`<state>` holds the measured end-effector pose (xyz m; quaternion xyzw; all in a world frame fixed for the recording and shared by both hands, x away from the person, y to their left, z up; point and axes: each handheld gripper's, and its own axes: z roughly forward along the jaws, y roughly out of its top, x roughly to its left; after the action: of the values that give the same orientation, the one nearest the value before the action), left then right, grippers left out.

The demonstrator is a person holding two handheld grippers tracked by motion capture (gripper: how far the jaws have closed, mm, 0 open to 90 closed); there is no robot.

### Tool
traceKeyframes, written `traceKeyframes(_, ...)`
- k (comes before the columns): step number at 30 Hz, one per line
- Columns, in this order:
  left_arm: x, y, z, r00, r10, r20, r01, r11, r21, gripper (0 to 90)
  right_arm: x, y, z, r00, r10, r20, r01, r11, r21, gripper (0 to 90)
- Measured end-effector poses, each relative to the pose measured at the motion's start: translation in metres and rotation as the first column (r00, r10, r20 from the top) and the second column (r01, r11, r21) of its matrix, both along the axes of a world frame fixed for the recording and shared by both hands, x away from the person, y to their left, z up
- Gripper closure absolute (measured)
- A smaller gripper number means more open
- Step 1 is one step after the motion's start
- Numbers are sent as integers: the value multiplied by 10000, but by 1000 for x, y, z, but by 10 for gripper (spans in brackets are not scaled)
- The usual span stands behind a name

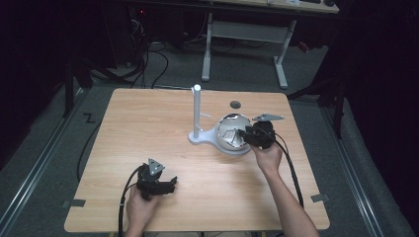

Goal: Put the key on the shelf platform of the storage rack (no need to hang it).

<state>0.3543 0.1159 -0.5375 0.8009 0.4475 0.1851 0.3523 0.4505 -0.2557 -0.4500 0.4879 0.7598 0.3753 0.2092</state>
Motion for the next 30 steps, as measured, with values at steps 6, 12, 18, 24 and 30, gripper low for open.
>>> traceKeyframes(6, 0, 0, 0, 10000, 2, 6, -2, 10000, 5, 155, -9, -7, 9, 9998, 29, 175, -31, 9999, 106, 573)
traceKeyframes(12, 0, 0, 0, 10000, -9, 7, 9, 10000, 22, 156, -20, -20, 12, 9995, -200, 253, 194, 9995, 253, 552)
traceKeyframes(18, 0, 0, 0, 10000, 2, 8, -2, 10000, 13, 155, -25, -30, 14, 9988, -395, 294, 385, 9987, 333, 540)
traceKeyframes(24, 0, 0, 0, 10000, -8, 7, 8, 10000, 24, 155, -32, -43, 12, 9977, -640, 218, 625, 9960, 637, 532)
traceKeyframes(30, 0, 0, 0, 10000, -1, 10, 1, 10000, 14, 155, -38, -48, 18, 9970, -673, 390, 645, 9955, 699, 529)
